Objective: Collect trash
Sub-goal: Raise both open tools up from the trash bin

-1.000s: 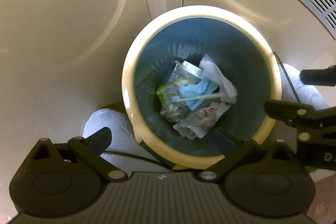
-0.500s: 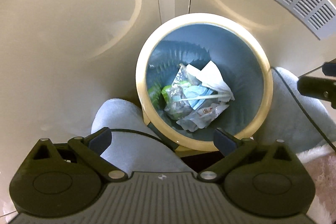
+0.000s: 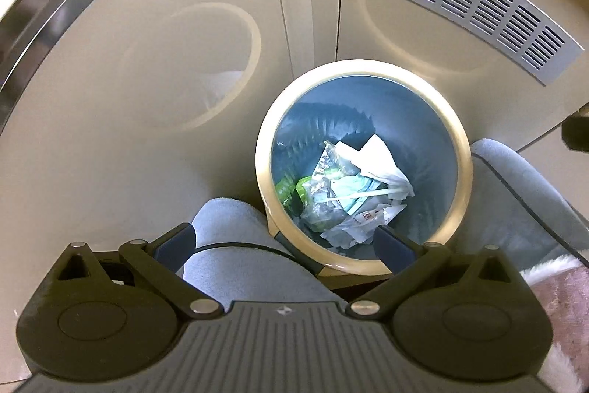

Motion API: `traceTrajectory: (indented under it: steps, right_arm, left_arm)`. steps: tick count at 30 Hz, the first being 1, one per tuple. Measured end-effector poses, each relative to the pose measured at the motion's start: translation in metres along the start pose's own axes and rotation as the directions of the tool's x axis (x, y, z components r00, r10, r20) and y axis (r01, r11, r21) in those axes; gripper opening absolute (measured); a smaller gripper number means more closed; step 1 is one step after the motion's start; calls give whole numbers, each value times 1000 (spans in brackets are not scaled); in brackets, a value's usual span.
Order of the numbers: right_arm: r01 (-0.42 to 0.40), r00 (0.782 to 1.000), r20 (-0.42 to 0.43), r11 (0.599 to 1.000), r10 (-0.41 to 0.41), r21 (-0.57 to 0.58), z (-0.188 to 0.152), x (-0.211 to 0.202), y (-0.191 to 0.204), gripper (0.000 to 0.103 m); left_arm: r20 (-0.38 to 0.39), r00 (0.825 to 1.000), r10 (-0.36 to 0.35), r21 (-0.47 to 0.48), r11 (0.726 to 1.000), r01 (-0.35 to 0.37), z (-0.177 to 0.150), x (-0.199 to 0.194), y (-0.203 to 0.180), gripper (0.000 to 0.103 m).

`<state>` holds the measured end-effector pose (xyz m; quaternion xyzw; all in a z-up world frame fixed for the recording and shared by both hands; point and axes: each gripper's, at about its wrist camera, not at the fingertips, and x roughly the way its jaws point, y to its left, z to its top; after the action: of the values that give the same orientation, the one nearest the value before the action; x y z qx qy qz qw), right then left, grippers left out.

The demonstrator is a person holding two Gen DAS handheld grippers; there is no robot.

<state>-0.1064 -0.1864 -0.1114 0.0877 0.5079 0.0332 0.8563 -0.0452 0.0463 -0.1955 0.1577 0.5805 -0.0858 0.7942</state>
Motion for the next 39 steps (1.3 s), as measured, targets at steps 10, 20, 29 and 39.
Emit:
traceTrajectory:
  steps: [10, 20, 29, 39]
  right_arm:
    - [-19, 999, 26, 1000, 18, 22, -3, -13, -5, 90]
    - [-56, 998, -5, 998, 57, 29, -6, -16, -8, 92]
    - [-61, 998, -1, 995, 61, -79, -10, -19, 13, 93]
    - [-30, 999, 10, 991, 32, -131, -11, -24, 27, 93]
  left_arm:
    - [26, 999, 21, 47, 999, -23, 2, -9, -8, 103]
    - [17, 1000, -8, 34, 999, 7, 8, -27, -10, 103]
    - [33, 999, 12, 45, 999, -13, -1, -59, -6, 103]
    - [57, 997, -51, -49, 997, 54, -3, -71, 4, 103]
